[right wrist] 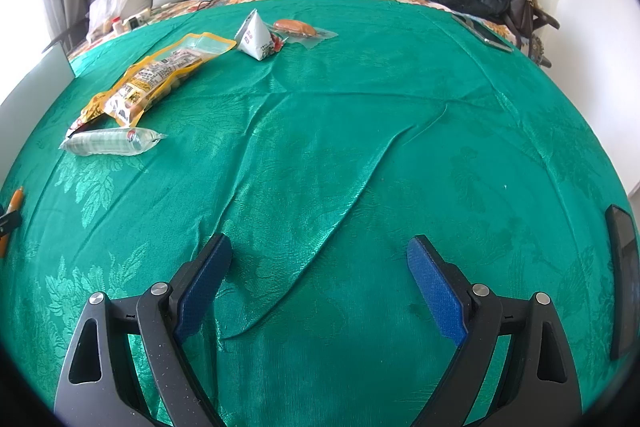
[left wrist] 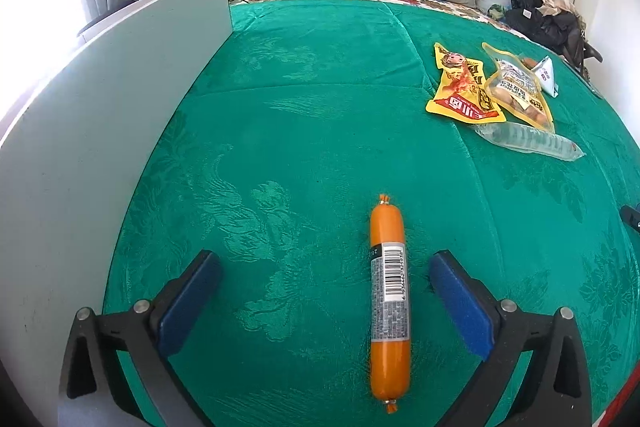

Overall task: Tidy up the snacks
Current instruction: 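Close the left tool on the orange sausage and lift it, then lower the right tool over the clear jelly stick while the left tool holds the sausage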

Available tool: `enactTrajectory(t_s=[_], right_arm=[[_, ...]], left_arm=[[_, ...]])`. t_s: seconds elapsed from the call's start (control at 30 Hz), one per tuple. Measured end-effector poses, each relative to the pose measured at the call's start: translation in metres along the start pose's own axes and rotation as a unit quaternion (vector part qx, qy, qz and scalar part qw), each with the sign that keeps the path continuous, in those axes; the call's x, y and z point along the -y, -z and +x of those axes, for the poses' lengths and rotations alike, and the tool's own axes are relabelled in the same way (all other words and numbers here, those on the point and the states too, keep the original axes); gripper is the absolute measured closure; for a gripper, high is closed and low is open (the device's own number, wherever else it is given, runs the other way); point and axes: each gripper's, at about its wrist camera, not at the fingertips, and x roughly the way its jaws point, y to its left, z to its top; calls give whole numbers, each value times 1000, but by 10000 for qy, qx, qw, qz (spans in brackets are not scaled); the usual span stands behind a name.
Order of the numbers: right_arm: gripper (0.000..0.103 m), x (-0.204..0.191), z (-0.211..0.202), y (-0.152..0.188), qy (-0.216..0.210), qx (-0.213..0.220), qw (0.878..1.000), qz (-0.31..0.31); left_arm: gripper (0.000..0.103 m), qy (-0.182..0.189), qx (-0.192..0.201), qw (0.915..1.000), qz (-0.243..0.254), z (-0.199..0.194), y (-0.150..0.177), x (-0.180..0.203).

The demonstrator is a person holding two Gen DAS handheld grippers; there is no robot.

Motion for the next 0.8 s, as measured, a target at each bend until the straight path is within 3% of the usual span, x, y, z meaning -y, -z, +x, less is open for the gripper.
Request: enactTrajectory(t_s=[0.2, 0.27, 0.37, 0.5, 0.63, 0.7, 0.77, 0.8], right_arm=[[11, -3, 2, -4, -137, -134, 9997, -154], [14, -11, 3, -15, -457, -384, 9973, -417], [14, -42, -9, -40, -1031, -171, 9907, -870], [14, -119, -10, -78, -1639, -380, 9642, -2049], [15, -191, 16, -91, -1329, -767, 9359, -3171], [24, -209, 35, -93, -1191, -1026, 9304, -3311], [60, -215, 54, -95, -1091, -1404, 9310, -3186], [55, -215, 60, -94, -1126, -1504, 9330, -3070]], left_arm=[[0, 7, 10, 10000, -12, 0, -1, 0], [0, 5, 10, 10000, -12, 0, -1, 0], [0, 2, 10, 10000, -12, 0, -1, 0], [0, 8, 10, 10000, -11, 0, -1, 0], [0, 8, 11, 10000, -11, 0, -1, 0], [0, 9, 11, 10000, -11, 0, -1, 0], [0, 9, 12, 10000, -12, 0, -1, 0], [0, 9, 11, 10000, -12, 0, -1, 0]])
